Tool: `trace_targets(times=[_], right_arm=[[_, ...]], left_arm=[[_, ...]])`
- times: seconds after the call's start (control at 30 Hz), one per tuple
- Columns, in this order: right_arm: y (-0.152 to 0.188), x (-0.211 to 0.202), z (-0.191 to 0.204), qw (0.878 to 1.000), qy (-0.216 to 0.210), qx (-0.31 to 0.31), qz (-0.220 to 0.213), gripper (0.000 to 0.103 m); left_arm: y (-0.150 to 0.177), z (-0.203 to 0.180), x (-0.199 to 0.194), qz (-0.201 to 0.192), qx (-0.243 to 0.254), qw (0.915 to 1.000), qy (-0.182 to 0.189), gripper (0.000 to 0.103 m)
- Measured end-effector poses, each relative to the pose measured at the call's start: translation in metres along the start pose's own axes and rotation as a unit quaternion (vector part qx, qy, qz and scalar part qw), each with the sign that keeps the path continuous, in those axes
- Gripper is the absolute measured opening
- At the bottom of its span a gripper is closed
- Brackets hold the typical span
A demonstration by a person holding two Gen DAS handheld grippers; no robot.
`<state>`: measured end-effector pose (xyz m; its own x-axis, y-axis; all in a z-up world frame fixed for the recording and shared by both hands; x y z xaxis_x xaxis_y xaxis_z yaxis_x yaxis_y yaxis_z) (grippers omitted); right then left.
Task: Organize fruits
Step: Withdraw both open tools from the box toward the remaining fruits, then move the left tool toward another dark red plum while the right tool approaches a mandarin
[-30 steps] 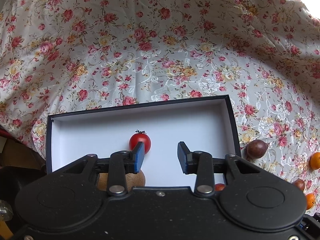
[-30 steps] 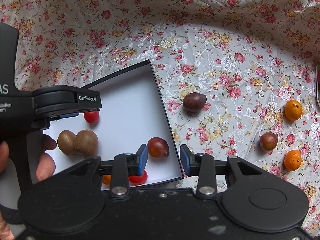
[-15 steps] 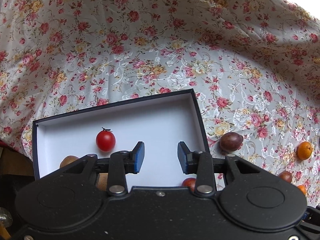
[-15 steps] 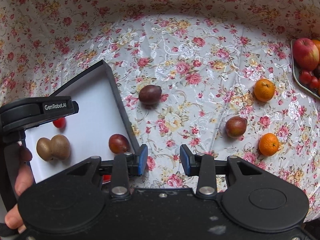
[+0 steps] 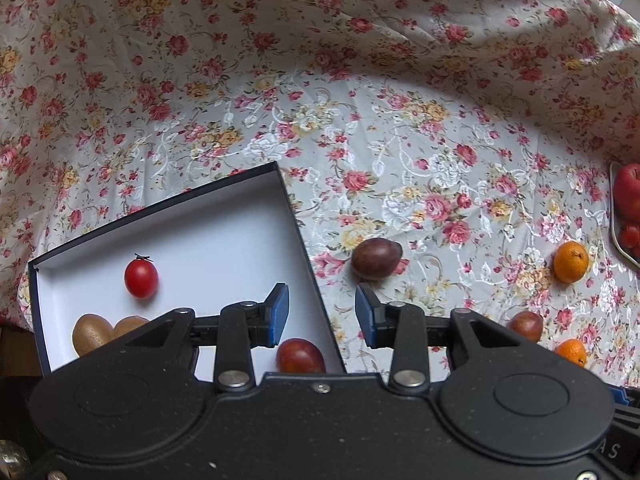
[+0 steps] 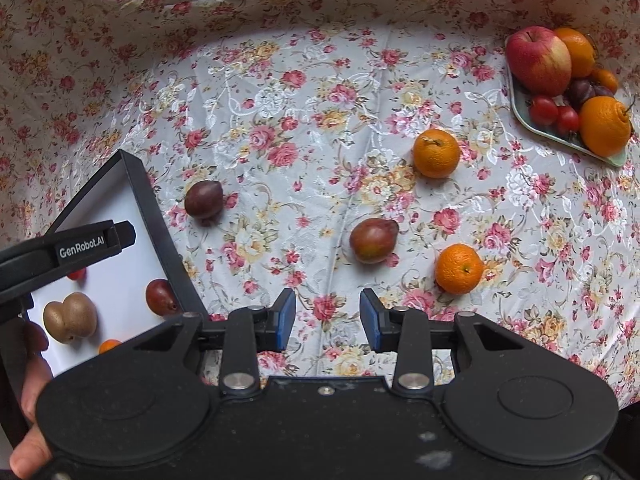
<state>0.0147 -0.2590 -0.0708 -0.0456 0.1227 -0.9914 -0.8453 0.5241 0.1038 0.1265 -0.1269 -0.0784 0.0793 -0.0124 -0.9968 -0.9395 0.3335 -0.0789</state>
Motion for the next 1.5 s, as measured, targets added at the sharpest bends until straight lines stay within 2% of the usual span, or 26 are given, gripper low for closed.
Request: trace_targets(times=[0.43, 0.67, 1.13, 1.5], right_arm=[[-0.001, -0.013, -0.078, 0.997, -0.011, 0.077, -0.009, 0.039], [-0.001, -0.014, -0.103, 0.995, -0.012, 0.101, -0.007, 0.039], [-0.010, -0.008, -0.120, 0.990, -0.025, 0.136, 0.007, 0.039], [-0.020, 0.004, -0.116, 0.990, -0.021, 0.137, 0.026, 0.039]], left_arm=[[0.016, -0.067, 0.008, 0.012, 0.071, 0.9974, -0.003, 0.047], [0.027, -0.096, 0.018, 0.027, 0.103, 0.9944, -0.003, 0.047], [0.035, -0.124, 0.033, 0.047, 0.139, 0.9892, -0.007, 0.047], [0.033, -0.141, 0.047, 0.075, 0.148, 0.9860, 0.015, 0.047]])
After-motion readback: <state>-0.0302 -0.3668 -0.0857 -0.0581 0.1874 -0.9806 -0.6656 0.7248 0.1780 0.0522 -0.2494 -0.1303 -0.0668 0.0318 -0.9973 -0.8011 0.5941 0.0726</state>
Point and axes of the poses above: each gripper's, at about its wrist camera, not at the fingertips, and x roughly the way its jaws point, z to its left, y to its underside, the point moved 7 cm from there along x, roughly the way its jaws point, and after that the axes turned 13 degrees about z, right-handed, at the moved point
